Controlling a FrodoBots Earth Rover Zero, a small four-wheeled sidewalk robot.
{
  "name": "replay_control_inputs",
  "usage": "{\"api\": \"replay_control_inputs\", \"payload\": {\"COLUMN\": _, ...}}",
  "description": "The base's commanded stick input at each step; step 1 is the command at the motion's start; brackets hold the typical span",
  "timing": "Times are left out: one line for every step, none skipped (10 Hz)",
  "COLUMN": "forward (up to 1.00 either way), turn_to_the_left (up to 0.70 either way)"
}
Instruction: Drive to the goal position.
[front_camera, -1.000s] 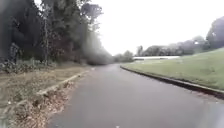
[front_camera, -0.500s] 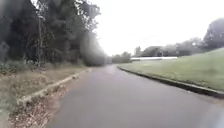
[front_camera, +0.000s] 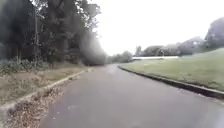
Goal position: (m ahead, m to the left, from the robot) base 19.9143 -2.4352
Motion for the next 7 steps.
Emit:
{"api": "replay_control_inputs", "payload": {"forward": 0.70, "turn_to_the_left": 0.00}}
{"api": "replay_control_inputs", "payload": {"forward": 0.70, "turn_to_the_left": 0.00}}
{"api": "replay_control_inputs", "payload": {"forward": 0.70, "turn_to_the_left": 0.00}}
{"api": "replay_control_inputs", "payload": {"forward": 0.70, "turn_to_the_left": 0.00}}
{"api": "replay_control_inputs", "payload": {"forward": 0.70, "turn_to_the_left": 0.00}}
{"api": "replay_control_inputs", "payload": {"forward": 0.70, "turn_to_the_left": 0.00}}
{"api": "replay_control_inputs", "payload": {"forward": 0.70, "turn_to_the_left": 0.00}}
